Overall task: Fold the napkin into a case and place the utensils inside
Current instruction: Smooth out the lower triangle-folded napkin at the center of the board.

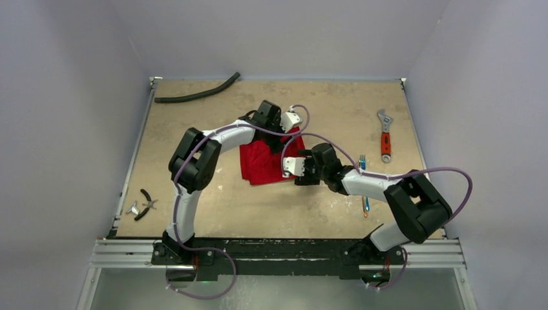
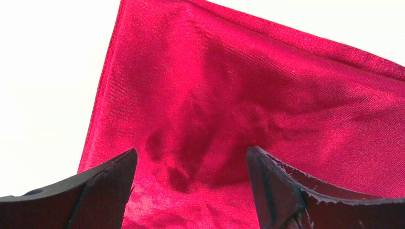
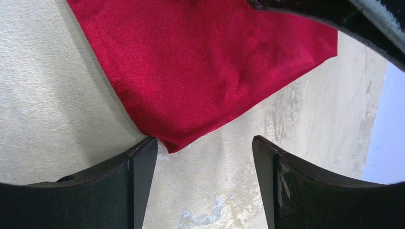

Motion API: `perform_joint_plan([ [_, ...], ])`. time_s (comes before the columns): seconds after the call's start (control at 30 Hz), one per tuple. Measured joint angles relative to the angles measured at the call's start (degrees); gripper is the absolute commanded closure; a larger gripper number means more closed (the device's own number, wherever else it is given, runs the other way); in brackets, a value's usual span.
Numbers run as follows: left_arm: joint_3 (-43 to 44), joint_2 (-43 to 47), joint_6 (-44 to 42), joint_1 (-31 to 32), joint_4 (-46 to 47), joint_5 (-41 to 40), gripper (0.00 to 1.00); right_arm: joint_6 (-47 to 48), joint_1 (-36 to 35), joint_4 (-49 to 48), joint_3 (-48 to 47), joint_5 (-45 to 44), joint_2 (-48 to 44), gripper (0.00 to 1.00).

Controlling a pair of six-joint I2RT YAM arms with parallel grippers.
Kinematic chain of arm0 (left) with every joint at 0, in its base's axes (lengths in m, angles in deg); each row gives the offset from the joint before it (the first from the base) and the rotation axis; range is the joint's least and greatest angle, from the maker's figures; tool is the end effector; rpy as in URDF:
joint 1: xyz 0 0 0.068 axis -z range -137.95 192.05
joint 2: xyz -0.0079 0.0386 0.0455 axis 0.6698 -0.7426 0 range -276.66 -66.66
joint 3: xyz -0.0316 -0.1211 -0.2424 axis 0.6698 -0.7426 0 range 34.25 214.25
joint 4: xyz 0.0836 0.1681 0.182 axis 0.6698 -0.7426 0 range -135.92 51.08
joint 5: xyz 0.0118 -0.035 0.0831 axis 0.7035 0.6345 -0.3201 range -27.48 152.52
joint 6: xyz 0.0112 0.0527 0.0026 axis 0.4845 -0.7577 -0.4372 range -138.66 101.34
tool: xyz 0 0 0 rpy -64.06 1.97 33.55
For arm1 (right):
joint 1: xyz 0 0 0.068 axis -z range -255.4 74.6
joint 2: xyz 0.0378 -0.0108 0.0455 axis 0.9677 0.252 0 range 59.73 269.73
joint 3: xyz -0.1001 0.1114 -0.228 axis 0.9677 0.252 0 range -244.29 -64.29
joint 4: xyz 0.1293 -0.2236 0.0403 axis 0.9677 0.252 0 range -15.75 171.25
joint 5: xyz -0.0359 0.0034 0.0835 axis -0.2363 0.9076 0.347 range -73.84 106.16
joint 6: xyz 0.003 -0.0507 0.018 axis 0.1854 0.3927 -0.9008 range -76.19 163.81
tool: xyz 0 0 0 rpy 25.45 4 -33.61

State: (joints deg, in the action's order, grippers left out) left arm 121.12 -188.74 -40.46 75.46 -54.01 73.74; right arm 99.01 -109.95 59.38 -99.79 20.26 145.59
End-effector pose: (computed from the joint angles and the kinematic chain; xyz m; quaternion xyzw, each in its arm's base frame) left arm 0.3841 -0.2615 0.1611 0.4632 0.8141 -0.1257 0.3269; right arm 0.2395 0.1680 0.1629 -0.6384 0.6180 -0.0508 0.4560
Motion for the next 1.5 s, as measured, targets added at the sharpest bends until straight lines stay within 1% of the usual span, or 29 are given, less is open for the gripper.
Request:
perform_joint_plan([
  [0.2, 1.7, -0.7, 0.0, 0.0, -1.5, -0.1, 0.18, 1.6, -1.5, -0.7, 0.3, -0.2, 0.0, 0.23],
  [0.33, 4.4, -0.7, 0.0, 0.0, -4.4, 1.5, 0.17, 1.6, -2.8, -1.0, 0.5, -0.5, -0.1, 0.22],
  [0.57, 13.3, -1.6, 0.5, 0.0, -5.4, 1.6, 0.16, 1.9, -3.1, -1.9, 2.2, -1.2, -1.5, 0.20],
  [0.63, 15.8, -3.2, 0.8, 0.0, -5.0, 0.9, 0.16, 2.1, -3.1, -1.9, 2.8, -1.6, -2.1, 0.20],
  [0.73, 19.5, -7.8, 1.1, 0.0, -4.8, -0.2, 0.17, 2.6, -3.1, -1.8, 4.0, -1.7, -3.5, 0.19],
  [0.87, 18.7, -11.8, 1.2, -0.1, -4.5, -0.6, 0.18, 3.5, -3.0, -2.3, 4.9, -2.3, -4.2, 0.18],
  [0.97, 18.5, -11.8, 1.1, -0.1, -3.7, -1.1, 0.19, 5.0, -3.0, -3.2, 5.0, -3.5, -3.8, 0.18],
  [1.07, 18.3, -11.8, 0.9, 0.0, -3.3, -1.0, 0.22, 6.9, -2.9, -5.6, 4.9, -5.0, -2.1, 0.18],
  [1.27, 17.8, -11.7, -0.3, 0.0, -2.2, -0.6, 0.22, 10.0, -2.5, -9.5, 2.8, -7.5, 2.2, 0.18],
  [1.5, 17.1, -11.5, -0.5, 0.0, -1.3, -0.1, 0.23, 10.4, -4.0, -10.0, 3.8, -7.6, 1.4, 0.18],
])
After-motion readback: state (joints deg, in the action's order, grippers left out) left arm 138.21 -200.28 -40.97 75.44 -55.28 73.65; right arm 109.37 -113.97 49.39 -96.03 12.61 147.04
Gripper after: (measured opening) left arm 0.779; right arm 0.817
